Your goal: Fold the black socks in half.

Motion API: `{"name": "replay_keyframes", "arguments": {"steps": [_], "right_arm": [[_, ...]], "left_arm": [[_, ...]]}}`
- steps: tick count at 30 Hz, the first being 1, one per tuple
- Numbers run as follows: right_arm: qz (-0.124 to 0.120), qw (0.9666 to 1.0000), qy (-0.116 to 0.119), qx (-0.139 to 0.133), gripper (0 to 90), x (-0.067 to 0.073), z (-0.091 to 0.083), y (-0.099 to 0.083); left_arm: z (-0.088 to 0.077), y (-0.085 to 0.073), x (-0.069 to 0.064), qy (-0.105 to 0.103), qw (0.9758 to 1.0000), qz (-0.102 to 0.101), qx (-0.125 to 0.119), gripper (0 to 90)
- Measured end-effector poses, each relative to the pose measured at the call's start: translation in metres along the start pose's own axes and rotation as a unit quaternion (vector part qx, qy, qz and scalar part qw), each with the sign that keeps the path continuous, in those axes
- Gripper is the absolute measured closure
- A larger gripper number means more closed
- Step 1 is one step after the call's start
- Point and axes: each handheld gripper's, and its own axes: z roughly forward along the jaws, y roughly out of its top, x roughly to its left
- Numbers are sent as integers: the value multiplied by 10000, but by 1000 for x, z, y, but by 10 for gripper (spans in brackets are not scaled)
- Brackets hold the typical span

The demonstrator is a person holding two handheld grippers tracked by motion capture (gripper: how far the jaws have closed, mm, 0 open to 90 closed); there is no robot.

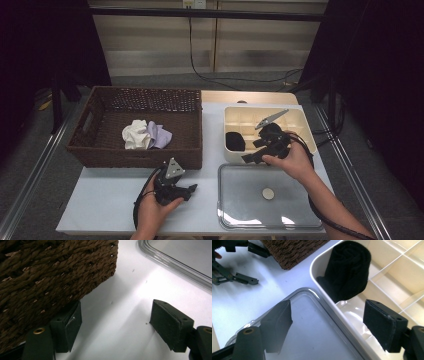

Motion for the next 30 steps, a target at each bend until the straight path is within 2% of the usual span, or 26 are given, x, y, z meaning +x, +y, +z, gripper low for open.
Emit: {"name": "replay_keyframes", "arguments": {"steps": [8, 15, 17, 18, 26, 30], "right_arm": [[-141, 9998, 116, -6, 192, 8, 0, -12], [-229, 9994, 239, 93, 174, 18, 5, -26], [-207, 9995, 243, 78, 174, 19, 6, -29], [-271, 9993, 246, 30, 174, 19, 7, -31], [-225, 9991, 367, 24, 173, 25, 16, -48], [-264, 9991, 340, 28, 173, 26, 22, -55]], "left_arm": [[0, 0, 0, 0, 10000, 0, 1, 251], [0, 0, 0, -3, 10000, -4, 1, 251], [0, 0, 0, -3, 10000, -3, 0, 251], [0, 0, 0, -3, 10000, -3, 1, 251], [0, 0, 0, -8, 10000, -7, 3, 251], [0, 0, 0, -8, 10000, -8, 1, 251]]}}
